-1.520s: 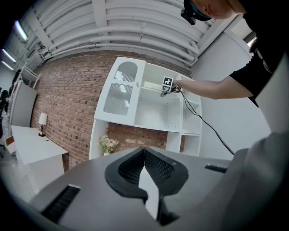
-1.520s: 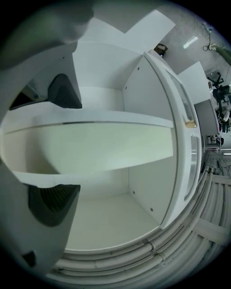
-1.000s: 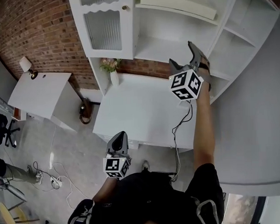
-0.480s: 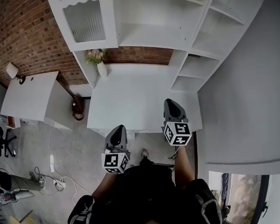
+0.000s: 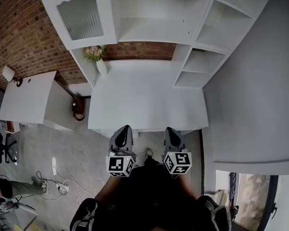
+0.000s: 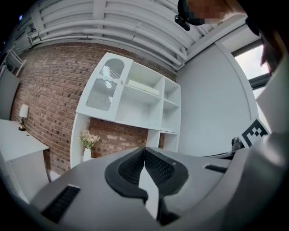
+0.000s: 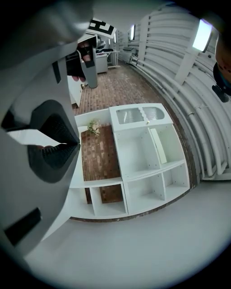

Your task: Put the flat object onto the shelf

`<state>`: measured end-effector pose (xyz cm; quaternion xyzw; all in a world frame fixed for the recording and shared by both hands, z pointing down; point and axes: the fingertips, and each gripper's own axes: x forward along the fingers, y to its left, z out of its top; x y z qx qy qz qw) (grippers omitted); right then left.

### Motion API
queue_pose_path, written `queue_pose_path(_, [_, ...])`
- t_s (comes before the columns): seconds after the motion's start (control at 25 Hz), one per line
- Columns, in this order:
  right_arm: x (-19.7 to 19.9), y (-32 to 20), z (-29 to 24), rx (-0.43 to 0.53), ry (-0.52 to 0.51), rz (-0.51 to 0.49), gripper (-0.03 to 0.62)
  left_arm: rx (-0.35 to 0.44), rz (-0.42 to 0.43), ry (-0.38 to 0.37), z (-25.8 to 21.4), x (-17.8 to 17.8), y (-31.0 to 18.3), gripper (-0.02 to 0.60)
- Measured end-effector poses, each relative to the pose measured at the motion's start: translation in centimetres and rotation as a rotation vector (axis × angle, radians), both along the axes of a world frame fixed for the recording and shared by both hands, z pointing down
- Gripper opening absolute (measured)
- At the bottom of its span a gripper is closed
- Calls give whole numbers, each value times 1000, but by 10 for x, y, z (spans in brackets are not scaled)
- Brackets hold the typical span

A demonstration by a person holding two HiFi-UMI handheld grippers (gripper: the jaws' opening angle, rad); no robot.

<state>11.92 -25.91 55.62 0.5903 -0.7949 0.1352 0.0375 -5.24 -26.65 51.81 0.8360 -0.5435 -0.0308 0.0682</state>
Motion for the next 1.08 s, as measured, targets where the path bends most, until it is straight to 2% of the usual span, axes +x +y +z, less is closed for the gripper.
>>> queue_pose_path(0.24, [-6, -7, -3, 23, 39, -22, 26, 3, 16, -6, 2, 7, -3, 11])
queue_pose_path(0.64, [-16, -5, -2, 36, 45, -48, 26, -10, 8, -8, 6, 4, -2, 11])
queue_pose_path(1.08, [-9, -4, -2, 44, 51, -39, 26, -9, 13, -2, 6, 10, -3, 11])
